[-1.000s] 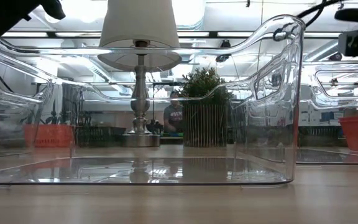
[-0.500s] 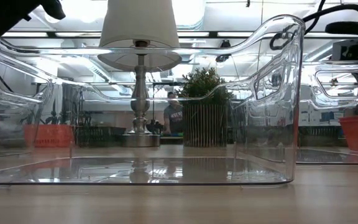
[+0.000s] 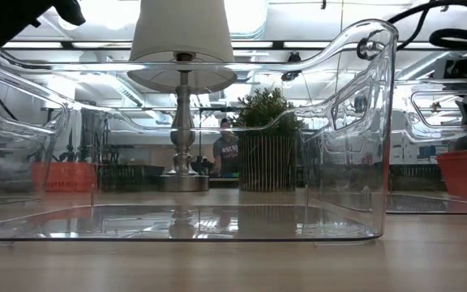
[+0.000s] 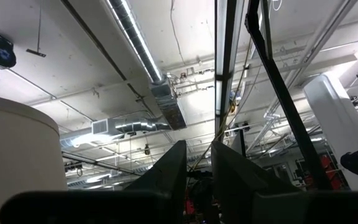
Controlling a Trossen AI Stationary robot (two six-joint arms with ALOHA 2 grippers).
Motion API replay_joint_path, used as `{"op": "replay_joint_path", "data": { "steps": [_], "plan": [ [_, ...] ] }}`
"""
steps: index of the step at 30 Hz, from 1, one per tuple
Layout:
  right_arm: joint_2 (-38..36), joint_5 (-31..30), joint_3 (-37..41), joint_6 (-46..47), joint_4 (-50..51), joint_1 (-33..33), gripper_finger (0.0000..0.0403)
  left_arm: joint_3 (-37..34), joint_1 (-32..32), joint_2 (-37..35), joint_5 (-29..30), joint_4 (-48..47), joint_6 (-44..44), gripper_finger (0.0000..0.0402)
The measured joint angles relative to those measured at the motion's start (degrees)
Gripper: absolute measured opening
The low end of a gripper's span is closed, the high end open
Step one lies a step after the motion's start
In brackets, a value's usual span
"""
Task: Stack baskets by color
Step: Stack the left black bin on the top left black bin
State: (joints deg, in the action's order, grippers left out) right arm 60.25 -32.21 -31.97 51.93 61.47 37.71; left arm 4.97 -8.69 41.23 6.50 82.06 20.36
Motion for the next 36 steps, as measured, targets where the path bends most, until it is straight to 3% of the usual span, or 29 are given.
{"op": "replay_joint_path", "data": {
  "steps": [12,18,28,36],
  "plan": [
    [-0.2,-0.8,-6.7,3.5,3.2,0.0,0.0009,0.0,0.0,0.1,0.0,-0.1,0.0,0.0058],
    [-0.2,-6.3,-11.2,2.0,4.9,0.0,0.0009,0.0,0.0,1.3,0.0,0.0,-0.3,0.0058],
    [-4.0,-17.4,-15.6,-12.3,2.4,0.0,0.0009,0.0,0.0,4.7,0.0,2.9,-3.3,0.0058],
    [-11.4,-20.5,-13.5,-34.3,-18.6,0.0,0.0009,0.9,0.0,9.1,0.0,4.9,-6.5,0.0058]
  ]
}}
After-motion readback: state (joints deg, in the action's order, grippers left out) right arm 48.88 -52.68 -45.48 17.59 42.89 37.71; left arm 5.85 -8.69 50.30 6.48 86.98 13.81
